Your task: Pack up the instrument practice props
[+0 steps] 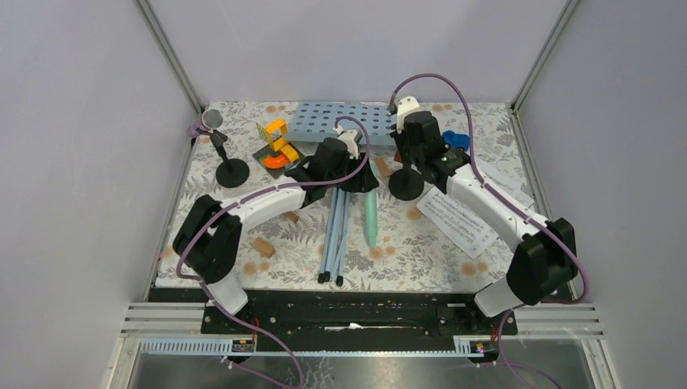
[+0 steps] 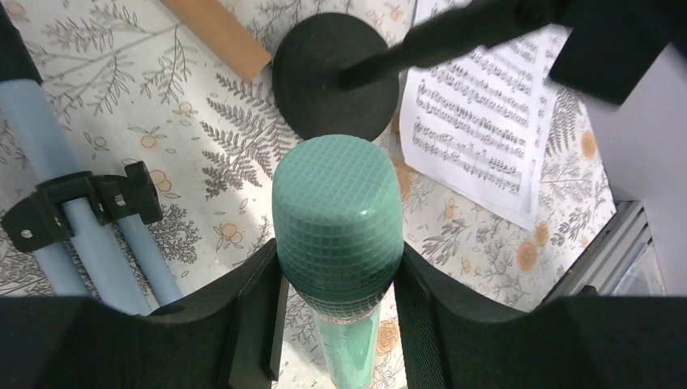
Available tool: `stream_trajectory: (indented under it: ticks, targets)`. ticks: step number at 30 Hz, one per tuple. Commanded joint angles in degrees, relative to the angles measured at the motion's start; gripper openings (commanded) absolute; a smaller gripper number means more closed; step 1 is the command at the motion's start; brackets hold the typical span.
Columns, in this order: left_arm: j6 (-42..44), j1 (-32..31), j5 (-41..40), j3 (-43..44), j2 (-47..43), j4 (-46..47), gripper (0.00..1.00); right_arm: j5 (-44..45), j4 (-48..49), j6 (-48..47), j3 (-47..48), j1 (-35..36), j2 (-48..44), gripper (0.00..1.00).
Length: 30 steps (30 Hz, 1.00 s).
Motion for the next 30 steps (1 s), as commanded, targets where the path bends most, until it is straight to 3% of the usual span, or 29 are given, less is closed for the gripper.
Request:
stream_trajectory:
  ticks: [1, 9, 10, 13, 15, 17, 21, 26, 30]
  targets:
    - [-0.73, 0.60, 2.18, 2.92, 2.77, 4.48, 0.00, 1.64, 3.04, -0.49, 5.99, -4.06, 3.43, 0.00]
    - [0.94, 1.52, 0.88, 7.57, 9.05, 3.70, 0.00, -2.36, 1.25, 3.39, 9.55, -9.47, 6.51, 0.00]
    - [1.33, 1.54, 0.53, 8.64, 9.96, 2.53, 0.00, -2.62, 0.67, 3.59, 9.96, -9.67, 6.98, 0.05]
    - [2.58, 1.63, -0.99, 11.28, 12.68, -1.52, 0.00, -4.42, -0.25, 4.08, 9.90, -10.00, 7.15, 0.52]
    - [2.85, 1.63, -2.80, 12.66, 14.48, -4.38, 0.00, -5.95, -0.31, 4.64, 9.17, -10.02, 6.25, 0.65]
    - [2.66, 1.65, -5.27, 13.39, 15.75, -6.42, 0.00, -7.98, -0.23, 5.61, 8.23, -10.02, 4.76, 0.71]
    - [2.60, 1.50, -8.60, 13.80, 17.76, -8.53, 0.11, -13.58, -0.04, 7.59, 6.26, -10.02, -0.01, 0.81]
    - [2.20, 0.41, -13.50, 14.23, 19.60, -10.21, 0.22, -18.25, 2.14, 11.27, 1.67, -10.02, -7.92, 0.87]
    - [1.23, 0.13, -15.65, 14.16, 20.91, -10.49, 0.41, -19.13, 2.36, 11.89, -1.86, -10.00, -13.80, 0.87]
